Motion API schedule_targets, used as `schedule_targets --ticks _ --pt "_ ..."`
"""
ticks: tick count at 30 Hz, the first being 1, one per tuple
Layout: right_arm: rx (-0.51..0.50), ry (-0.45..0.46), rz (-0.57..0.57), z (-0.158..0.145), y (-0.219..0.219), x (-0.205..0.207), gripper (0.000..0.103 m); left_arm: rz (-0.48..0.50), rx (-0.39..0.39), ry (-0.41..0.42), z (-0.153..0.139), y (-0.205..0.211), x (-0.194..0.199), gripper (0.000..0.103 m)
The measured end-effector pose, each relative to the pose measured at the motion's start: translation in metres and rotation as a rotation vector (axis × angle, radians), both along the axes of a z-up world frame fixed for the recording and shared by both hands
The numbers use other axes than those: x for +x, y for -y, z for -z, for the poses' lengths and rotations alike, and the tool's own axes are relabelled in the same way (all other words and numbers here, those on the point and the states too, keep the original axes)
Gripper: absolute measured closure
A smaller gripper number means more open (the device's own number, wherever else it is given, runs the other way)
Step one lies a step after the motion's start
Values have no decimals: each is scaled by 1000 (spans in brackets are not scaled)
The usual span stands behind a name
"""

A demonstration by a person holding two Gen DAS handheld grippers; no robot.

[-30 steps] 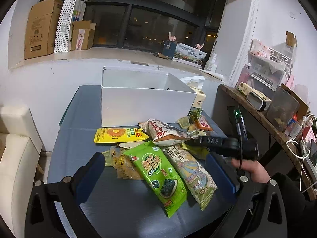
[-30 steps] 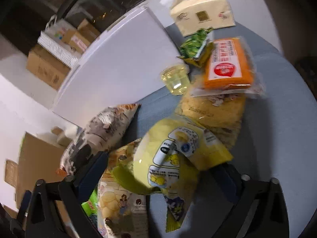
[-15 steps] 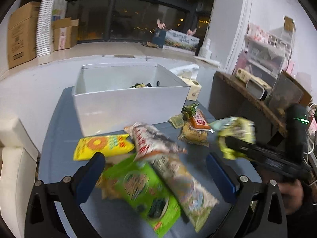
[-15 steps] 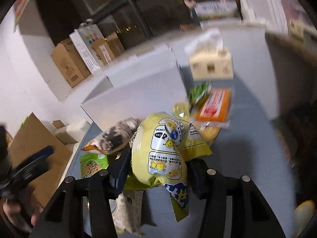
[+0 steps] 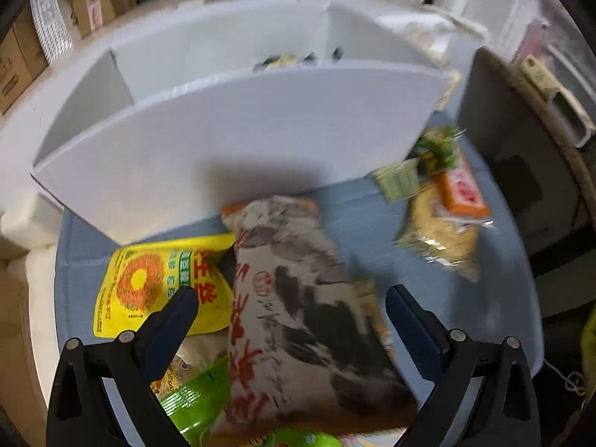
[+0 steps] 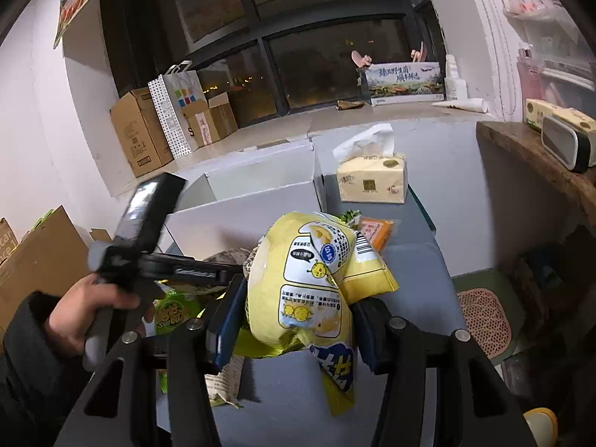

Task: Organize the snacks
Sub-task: 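Drop both held bags into the white box, opening both grippers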

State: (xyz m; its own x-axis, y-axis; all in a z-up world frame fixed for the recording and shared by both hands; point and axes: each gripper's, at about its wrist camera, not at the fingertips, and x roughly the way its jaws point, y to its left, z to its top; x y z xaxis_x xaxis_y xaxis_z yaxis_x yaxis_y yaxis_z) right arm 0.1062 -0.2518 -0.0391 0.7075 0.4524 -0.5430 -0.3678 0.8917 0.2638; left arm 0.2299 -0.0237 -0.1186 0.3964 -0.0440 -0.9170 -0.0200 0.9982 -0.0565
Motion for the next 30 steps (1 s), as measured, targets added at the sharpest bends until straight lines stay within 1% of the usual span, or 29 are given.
schedule_targets --ticks 1,2,4,5,8,12,15,18,21,23,24,25,27,28,30 --pt "2 -5 -1 2 1 0 46 4 -9 2 3 -1 -1 37" --pt "4 -10 -5 3 1 0 46 -1 -16 4 5 -3 -3 47" --pt "5 -17 -7 6 1 2 46 0 -31 19 3 -6 -7 54" --pt "4 -24 -5 7 1 2 46 8 -32 38 1 -7 -11 56" --pt "4 -34 -14 11 -2 3 46 40 -52 139 -17 -11 -33 57" --pt "1 -24 -23 9 -8 4 46 43 -102 279 -53 -17 -68 57" --pt "-15 -17 -39 7 -19 9 46 23 -126 397 -84 -28 -86 57" --pt "-35 1 -71 1 -37 20 46 -15 -92 534 -115 -35 -92 57" --pt "-57 44 -112 -13 -60 40 46 -51 -78 592 -137 -51 -85 57" --pt "-61 70 -131 -27 -77 62 46 -61 -70 623 -148 -60 -71 57" --pt "-52 80 -142 -34 -84 75 46 -68 -52 630 -152 -65 -61 57" --pt "-48 87 -145 -39 -90 83 46 -73 -43 631 -154 -70 -53 57" --pt "-63 88 -149 -50 -108 118 45 -85 -51 619 -156 -85 -33 57" --pt "-69 88 -147 -52 -115 128 45 -93 -55 611 -155 -92 -22 57" --pt "-77 68 -139 -55 -129 163 45 -111 -49 593 -151 -101 1 57"
